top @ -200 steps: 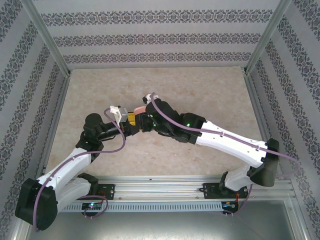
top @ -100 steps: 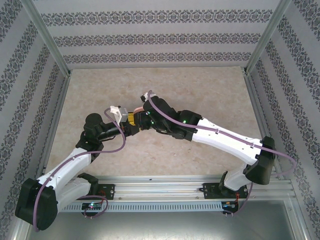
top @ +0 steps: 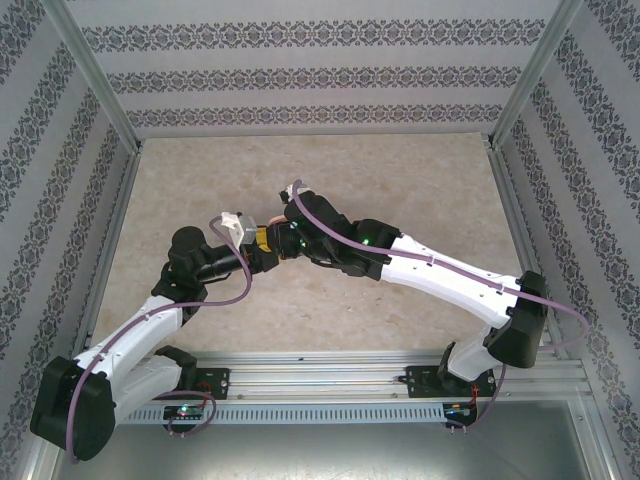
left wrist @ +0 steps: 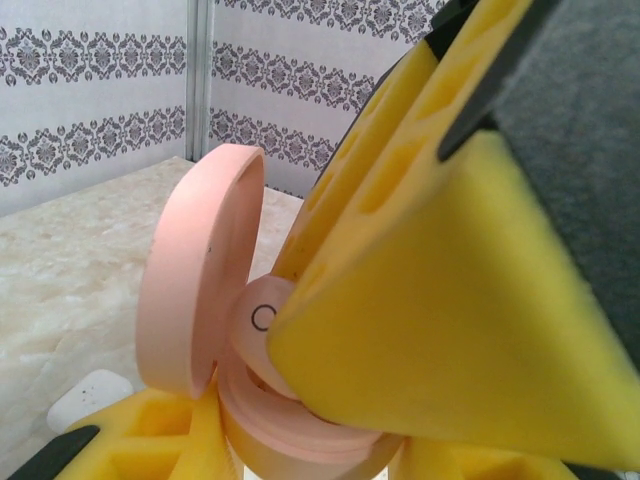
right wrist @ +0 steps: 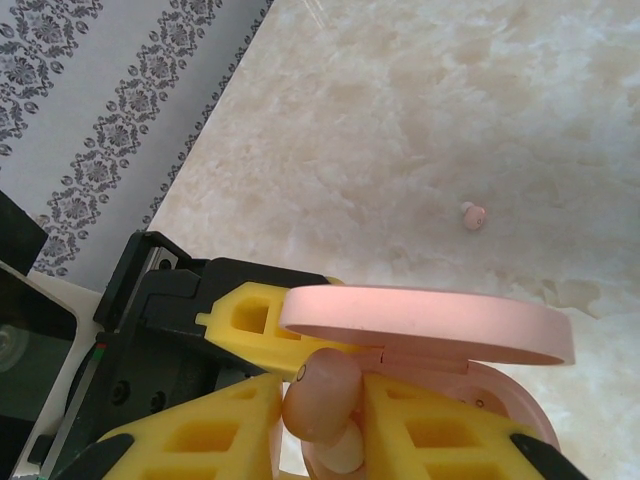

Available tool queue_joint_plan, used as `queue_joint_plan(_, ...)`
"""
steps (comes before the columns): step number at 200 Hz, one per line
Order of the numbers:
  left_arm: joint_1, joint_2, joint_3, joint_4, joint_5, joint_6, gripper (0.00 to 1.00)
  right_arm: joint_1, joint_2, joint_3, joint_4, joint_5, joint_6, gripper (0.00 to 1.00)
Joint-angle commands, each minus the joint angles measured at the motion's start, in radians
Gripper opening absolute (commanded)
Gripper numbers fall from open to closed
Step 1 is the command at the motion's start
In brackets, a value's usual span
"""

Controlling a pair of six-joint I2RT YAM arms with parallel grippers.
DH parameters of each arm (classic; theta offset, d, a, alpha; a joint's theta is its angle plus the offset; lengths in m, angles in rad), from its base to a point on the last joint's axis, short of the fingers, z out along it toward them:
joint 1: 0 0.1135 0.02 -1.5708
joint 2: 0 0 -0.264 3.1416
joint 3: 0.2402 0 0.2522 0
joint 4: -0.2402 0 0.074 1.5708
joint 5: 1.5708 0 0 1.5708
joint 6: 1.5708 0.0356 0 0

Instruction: Insert wireless bluetooth earbuds into charging case

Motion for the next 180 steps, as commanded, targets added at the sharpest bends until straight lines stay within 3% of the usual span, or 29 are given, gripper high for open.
queue_joint_plan(1,-0.016,-0.016,0.009,0.048,0.022,0.009,0.12,-0.006,0.013,0.003,-0.04,-0.009,0.001,0.29)
queue_joint_plan(87,-0.015,-0.018,0.02,0.011,0.015,0.043,0.12,-0.006,-0.001,-0.004,-0.052,-0.006,0.018,0.38)
queue_joint_plan(180,-0.015,-0.032,0.004,-0.006,0.001,0.055,0.13,0.002,-0.082,0.022,-0.083,0.055,-0.001,0.38)
